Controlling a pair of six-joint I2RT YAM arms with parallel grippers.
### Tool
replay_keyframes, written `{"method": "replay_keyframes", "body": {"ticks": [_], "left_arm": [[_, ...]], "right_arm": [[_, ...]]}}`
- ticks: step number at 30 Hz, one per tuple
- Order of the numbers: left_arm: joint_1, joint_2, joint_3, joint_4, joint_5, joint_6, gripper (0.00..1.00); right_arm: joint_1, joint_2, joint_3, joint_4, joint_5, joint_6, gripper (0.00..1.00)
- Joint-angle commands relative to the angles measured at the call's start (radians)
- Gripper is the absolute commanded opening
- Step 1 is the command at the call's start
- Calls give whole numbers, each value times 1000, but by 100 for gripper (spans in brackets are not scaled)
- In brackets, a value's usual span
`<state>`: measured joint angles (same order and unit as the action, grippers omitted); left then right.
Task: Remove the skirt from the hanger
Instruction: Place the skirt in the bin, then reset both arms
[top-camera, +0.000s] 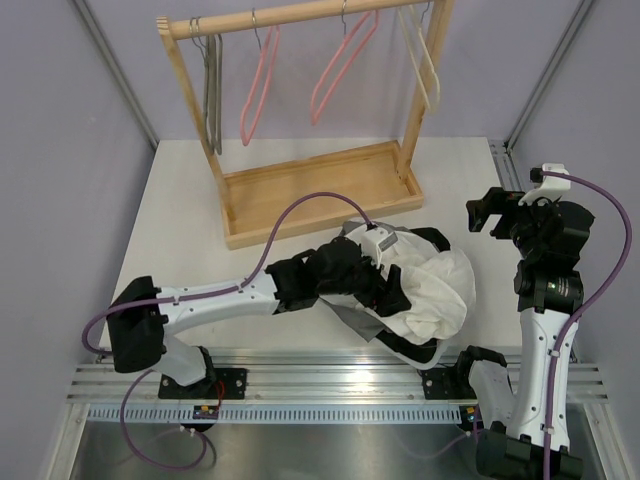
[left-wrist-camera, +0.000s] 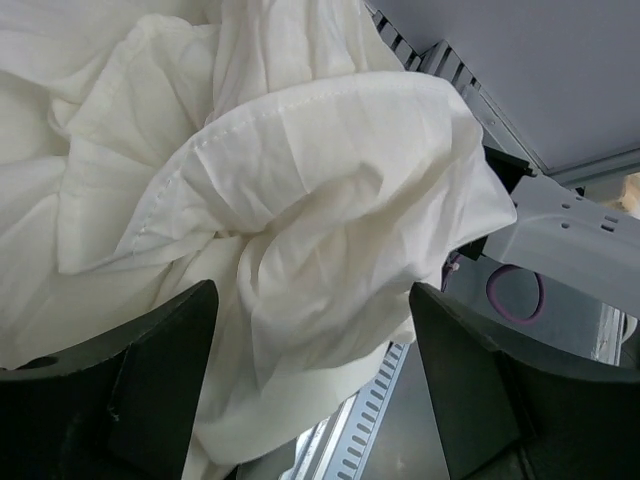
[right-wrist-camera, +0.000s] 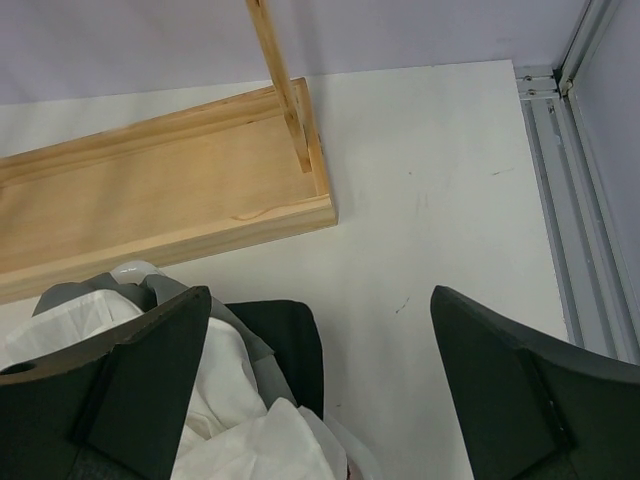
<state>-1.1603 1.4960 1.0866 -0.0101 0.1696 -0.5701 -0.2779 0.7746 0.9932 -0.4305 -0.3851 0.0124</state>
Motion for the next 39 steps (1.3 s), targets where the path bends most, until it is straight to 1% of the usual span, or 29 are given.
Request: {"method": "replay_keyframes", "body": {"ticks": [1, 8, 12, 13, 15, 16, 18, 19, 21, 22, 25, 30, 31, 34, 39], "left_arm": [[1, -55, 42, -63, -41, 65, 82], [2, -132, 67, -51, -76, 88, 82], [10, -248, 33, -18, -102, 130, 82], [13, -270, 21, -16, -125, 147, 83], [19, -340, -19, -40, -180, 202, 91], [20, -364, -31, -59, -256, 217, 99], [24, -428, -57, -115, -321, 265, 99], [24, -448, -76, -145, -397, 274, 99], [24, -480, -91, -221, -468, 292, 99], [24, -514, -108, -246, -539, 294, 99], [24, -586, -146, -306, -657, 280, 99], [24, -698, -232, -359, -781, 221, 99], [24, -713, -240, -375, -826, 207, 99], [24, -772, -272, -430, -870, 165, 99], [24, -887, -315, -462, -889, 138, 99]], "right_arm": [[-7, -5, 2, 39, -15, -6, 100], [-7, -8, 2, 35, -23, -6, 99], [-7, -9, 2, 30, -58, -5, 100], [-7, -8, 5, 24, -92, -37, 100], [-7, -6, 9, 18, -127, -43, 99], [-7, -5, 18, 3, -162, -57, 99], [-7, 11, 35, -20, -187, -71, 99], [-7, 20, 51, -51, -208, -93, 99], [-7, 32, 64, -76, -212, -107, 100], [-7, 32, 73, -91, -203, -117, 99], [-7, 26, 84, -106, -169, -123, 99], [-7, 9, 116, -131, -97, -98, 99], [-7, 5, 128, -142, -77, -97, 100], [-7, -14, 142, -154, -32, -83, 99], [-7, -37, 140, -155, 26, -42, 99]]}}
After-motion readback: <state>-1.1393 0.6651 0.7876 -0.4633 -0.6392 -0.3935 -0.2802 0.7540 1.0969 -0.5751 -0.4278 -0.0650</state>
